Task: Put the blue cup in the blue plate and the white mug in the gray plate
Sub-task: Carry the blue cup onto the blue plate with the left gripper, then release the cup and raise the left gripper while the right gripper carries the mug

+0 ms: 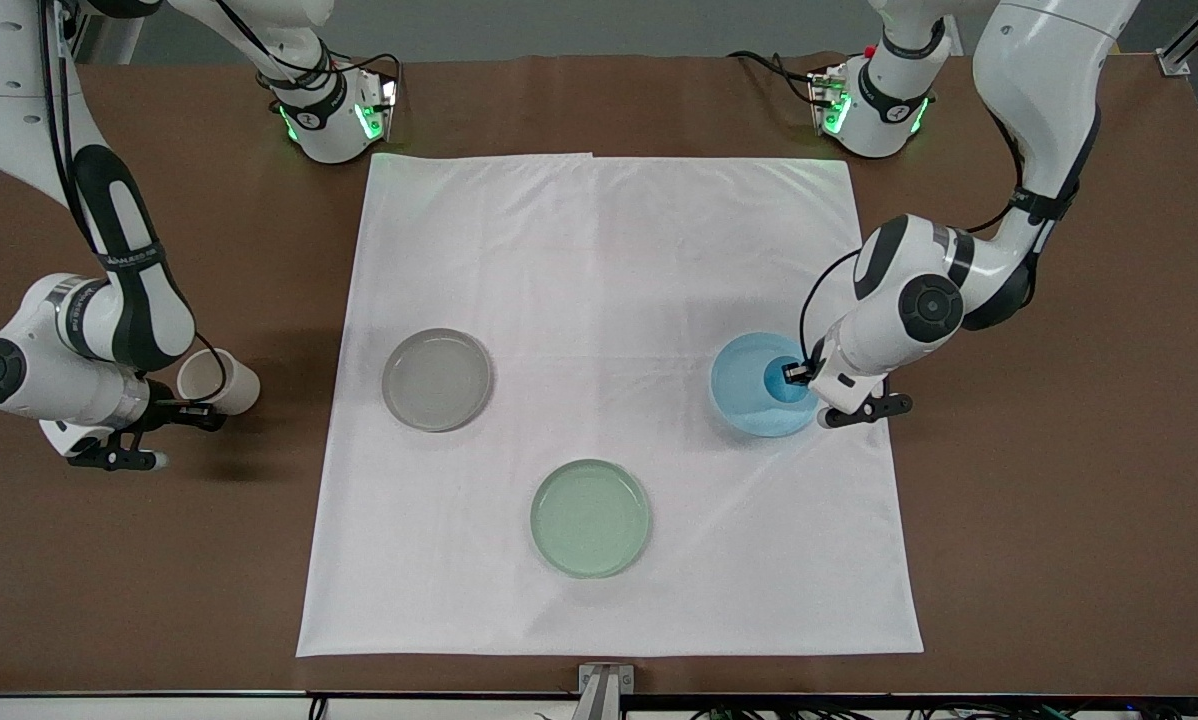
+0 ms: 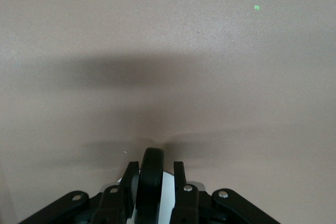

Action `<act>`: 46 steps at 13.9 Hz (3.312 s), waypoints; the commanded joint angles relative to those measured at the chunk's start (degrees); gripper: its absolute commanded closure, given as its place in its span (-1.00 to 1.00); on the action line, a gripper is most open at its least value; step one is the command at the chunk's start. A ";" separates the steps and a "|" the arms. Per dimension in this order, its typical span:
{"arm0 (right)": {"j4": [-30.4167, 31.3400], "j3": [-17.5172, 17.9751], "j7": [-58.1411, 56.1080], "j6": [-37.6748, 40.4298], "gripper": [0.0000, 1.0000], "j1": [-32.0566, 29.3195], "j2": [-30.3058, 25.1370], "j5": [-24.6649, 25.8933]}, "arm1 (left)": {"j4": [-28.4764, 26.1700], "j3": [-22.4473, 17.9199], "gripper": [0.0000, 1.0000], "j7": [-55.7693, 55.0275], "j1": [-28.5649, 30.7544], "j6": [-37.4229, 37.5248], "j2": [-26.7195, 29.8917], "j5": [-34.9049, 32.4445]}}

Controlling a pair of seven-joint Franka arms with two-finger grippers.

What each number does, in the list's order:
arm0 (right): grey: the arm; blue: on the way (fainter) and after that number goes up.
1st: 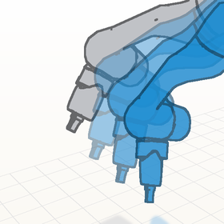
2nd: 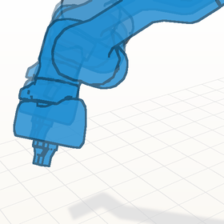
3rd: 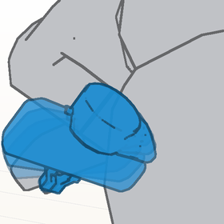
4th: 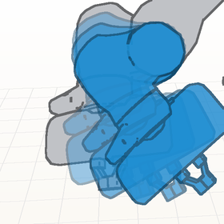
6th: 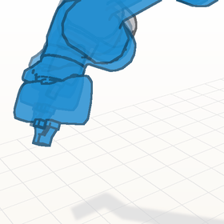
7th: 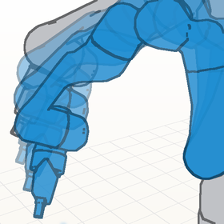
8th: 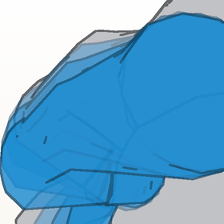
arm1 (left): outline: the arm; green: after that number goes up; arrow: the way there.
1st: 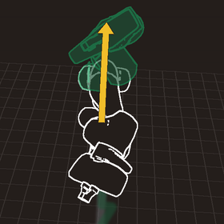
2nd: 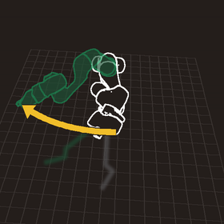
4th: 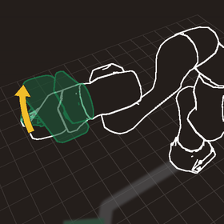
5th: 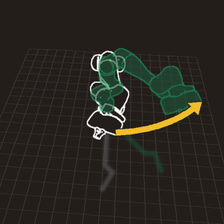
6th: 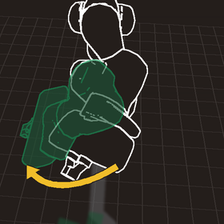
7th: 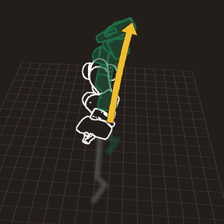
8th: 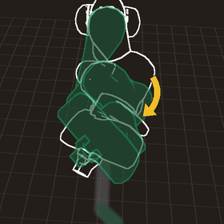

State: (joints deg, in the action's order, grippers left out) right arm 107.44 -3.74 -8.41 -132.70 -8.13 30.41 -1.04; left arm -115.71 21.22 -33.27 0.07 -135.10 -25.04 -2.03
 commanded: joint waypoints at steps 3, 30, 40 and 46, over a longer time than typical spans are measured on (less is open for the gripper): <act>0.66 0.75 -0.73 -2.03 0.32 -0.75 -0.79 -0.01 | 1.10 -0.21 -0.71 -5.14 -0.51 -0.43 -0.72 -3.41; -3.82 1.19 23.25 5.28 0.98 31.42 -4.05 -0.45 | 29.16 -17.00 -1.00 30.54 0.28 49.50 24.58 -2.01; -4.35 1.19 23.44 0.86 0.95 32.56 0.88 -0.54 | 16.31 -16.91 -1.00 30.98 0.98 46.16 34.17 -0.43; -4.26 1.10 25.90 3.57 -0.98 33.18 -0.78 -0.36 | 15.95 -15.33 -1.00 30.98 0.89 46.51 35.41 2.11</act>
State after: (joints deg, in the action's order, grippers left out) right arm 103.22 -2.20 16.10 -131.22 24.54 31.08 -1.15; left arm -98.43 5.74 -3.40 0.74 -87.74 8.89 -1.92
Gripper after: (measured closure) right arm 0.511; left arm 0.000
